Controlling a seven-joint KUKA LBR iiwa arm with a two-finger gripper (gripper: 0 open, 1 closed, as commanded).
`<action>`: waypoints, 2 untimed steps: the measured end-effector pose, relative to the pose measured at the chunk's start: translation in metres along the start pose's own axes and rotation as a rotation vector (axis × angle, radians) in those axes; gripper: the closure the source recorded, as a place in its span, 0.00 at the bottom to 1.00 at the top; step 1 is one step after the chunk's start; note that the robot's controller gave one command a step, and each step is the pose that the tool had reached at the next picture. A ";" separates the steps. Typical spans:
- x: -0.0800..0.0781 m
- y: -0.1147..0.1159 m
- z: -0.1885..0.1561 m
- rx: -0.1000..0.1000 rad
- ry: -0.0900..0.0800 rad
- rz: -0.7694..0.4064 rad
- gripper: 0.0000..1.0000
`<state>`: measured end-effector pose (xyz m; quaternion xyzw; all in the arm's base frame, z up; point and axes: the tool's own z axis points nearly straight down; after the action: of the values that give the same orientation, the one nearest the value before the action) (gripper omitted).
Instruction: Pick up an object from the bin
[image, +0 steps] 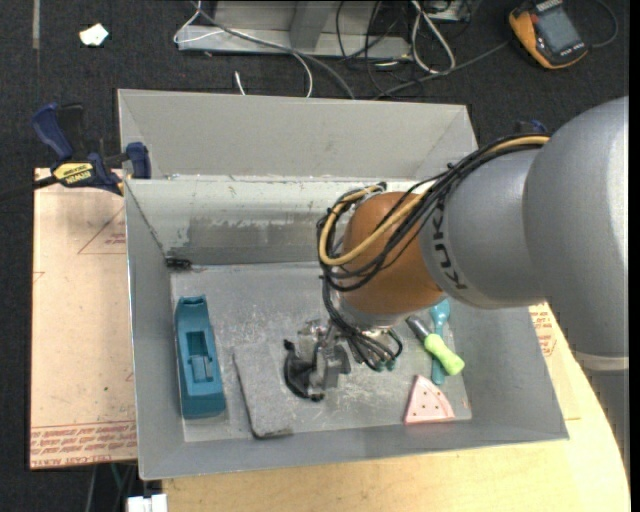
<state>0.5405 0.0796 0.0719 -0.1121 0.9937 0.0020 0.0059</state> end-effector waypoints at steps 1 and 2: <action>0.000 0.000 0.000 0.000 0.000 0.000 1.00; -0.060 0.013 -0.061 0.001 0.001 -0.157 1.00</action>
Offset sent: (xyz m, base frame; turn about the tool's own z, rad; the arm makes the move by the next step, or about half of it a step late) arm 0.0909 0.0430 0.1027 -0.2606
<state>0.5952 0.1049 0.1341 -0.1897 0.9818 0.0012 0.0056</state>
